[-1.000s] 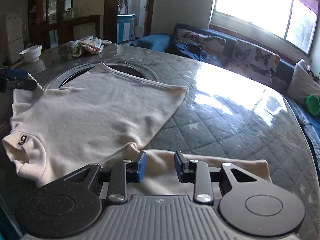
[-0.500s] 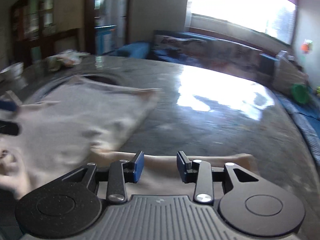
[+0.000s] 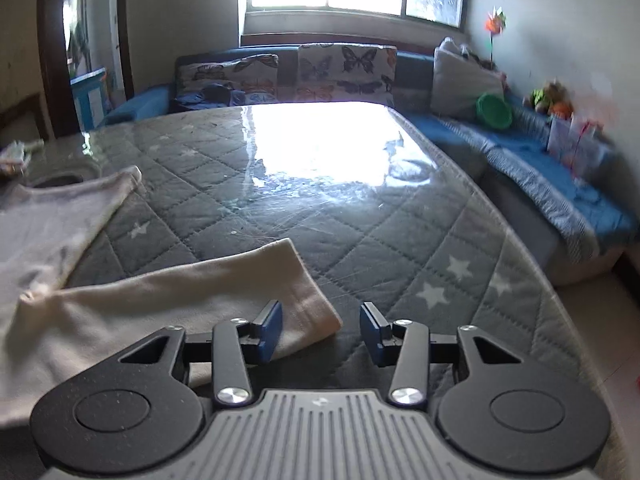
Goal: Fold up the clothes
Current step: 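Release the sweatshirt and pull both grippers back from it, then grasp a sleeve with the right gripper and fold it across the body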
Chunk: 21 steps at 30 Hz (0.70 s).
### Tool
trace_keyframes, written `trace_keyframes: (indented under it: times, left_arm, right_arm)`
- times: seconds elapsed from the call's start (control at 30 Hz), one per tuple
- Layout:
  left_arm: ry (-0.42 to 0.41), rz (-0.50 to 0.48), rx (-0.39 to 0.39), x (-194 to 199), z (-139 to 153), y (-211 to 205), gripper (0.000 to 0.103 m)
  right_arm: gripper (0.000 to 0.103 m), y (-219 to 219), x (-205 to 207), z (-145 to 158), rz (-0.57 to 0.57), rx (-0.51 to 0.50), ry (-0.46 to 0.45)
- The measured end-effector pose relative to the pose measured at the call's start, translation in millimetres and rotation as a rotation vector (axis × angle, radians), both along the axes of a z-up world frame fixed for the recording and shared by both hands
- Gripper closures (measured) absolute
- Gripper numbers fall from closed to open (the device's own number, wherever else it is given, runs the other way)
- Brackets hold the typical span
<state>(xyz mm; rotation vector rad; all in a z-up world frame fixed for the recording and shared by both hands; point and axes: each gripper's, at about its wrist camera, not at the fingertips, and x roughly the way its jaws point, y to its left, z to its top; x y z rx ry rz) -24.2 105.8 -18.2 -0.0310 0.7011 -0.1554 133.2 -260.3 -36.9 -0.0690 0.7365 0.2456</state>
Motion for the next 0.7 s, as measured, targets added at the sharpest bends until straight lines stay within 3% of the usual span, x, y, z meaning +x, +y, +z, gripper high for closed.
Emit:
trace_keyframes:
  times: [0.1,0.13,0.2,0.53,0.7]
  left_arm:
    - [-0.01,-0.016,0.0,-2,1,-4,0.0]
    - [-0.014,-0.025,0.0,-2,1,-6,0.0]
    - [-0.022,-0.05,0.004,-5,2,-11,0.0]
    - [-0.044,-0.223,-0.01,-8,-2,-43,0.001]
    - [-0.02,-0.289,-0.033,-6,-12,-57,0.0]
  right_arm:
    - [0.077,-4,2,0,-0.003,0.042,0.01]
    - [0.087,-5,0,1,-0.007,0.064,0.013]
    - [0.092,-8,-4,4,-0.014,0.11,0.018]
    - [0.094,-29,-31,49,-0.036,0.155,-0.1]
    - [0.094,-23,-30,39,-0.039,0.14,-0.075]
